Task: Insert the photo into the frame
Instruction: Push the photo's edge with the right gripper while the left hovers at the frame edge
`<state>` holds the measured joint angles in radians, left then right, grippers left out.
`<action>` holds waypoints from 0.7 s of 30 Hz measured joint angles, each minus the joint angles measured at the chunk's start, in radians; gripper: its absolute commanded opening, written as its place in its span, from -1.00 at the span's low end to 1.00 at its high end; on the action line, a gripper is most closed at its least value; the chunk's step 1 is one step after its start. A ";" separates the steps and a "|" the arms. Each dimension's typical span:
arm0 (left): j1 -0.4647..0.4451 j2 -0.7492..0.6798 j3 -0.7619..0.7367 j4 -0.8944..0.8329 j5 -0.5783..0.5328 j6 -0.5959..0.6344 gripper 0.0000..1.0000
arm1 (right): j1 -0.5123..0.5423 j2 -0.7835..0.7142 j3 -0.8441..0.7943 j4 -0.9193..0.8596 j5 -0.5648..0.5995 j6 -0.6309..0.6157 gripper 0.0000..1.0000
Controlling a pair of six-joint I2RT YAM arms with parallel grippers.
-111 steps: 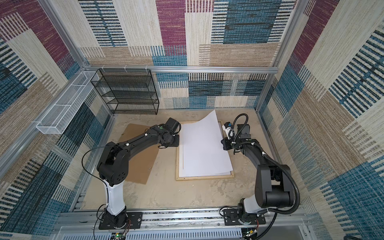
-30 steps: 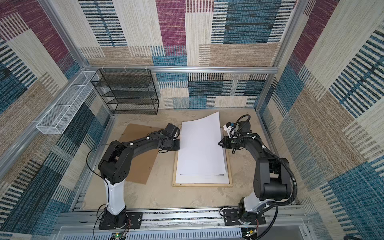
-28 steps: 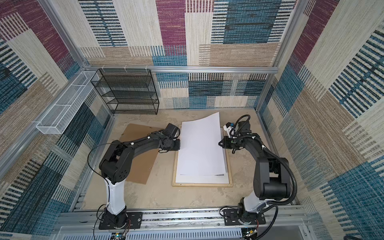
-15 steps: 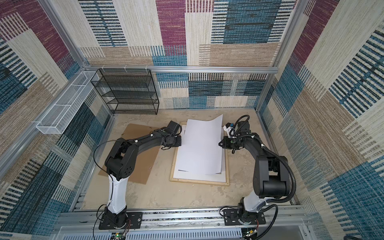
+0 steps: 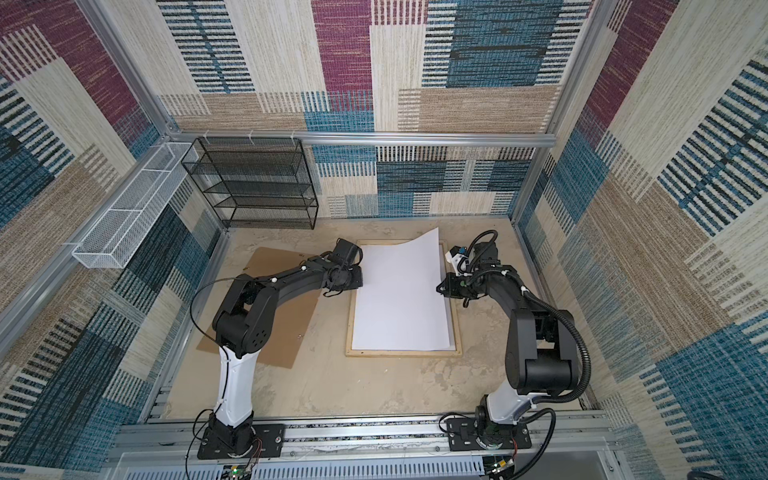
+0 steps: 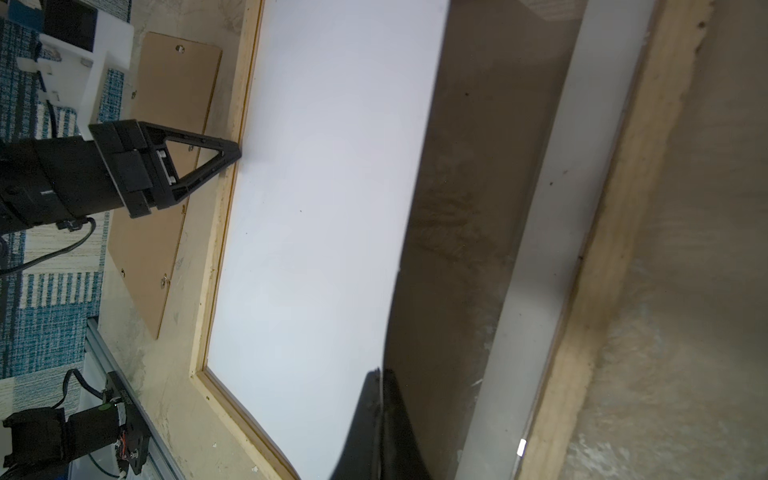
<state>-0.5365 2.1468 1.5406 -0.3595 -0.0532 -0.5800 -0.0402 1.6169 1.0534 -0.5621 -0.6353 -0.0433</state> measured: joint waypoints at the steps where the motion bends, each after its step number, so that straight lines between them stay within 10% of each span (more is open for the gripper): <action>1: 0.000 0.000 -0.001 0.001 0.001 0.000 -0.91 | 0.000 0.004 0.000 0.001 0.002 0.000 -0.96; 11: 0.002 -0.008 -0.015 0.018 0.005 0.000 -0.79 | 0.018 0.034 0.005 0.026 0.030 0.000 -0.82; 21: 0.002 -0.013 -0.019 0.020 0.005 0.000 -0.72 | 0.018 0.047 0.013 0.021 0.131 0.017 -0.06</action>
<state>-0.5346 2.1338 1.5219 -0.3397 -0.0483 -0.5800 -0.0227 1.6638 1.0664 -0.5407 -0.5045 -0.0265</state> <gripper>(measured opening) 0.183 0.396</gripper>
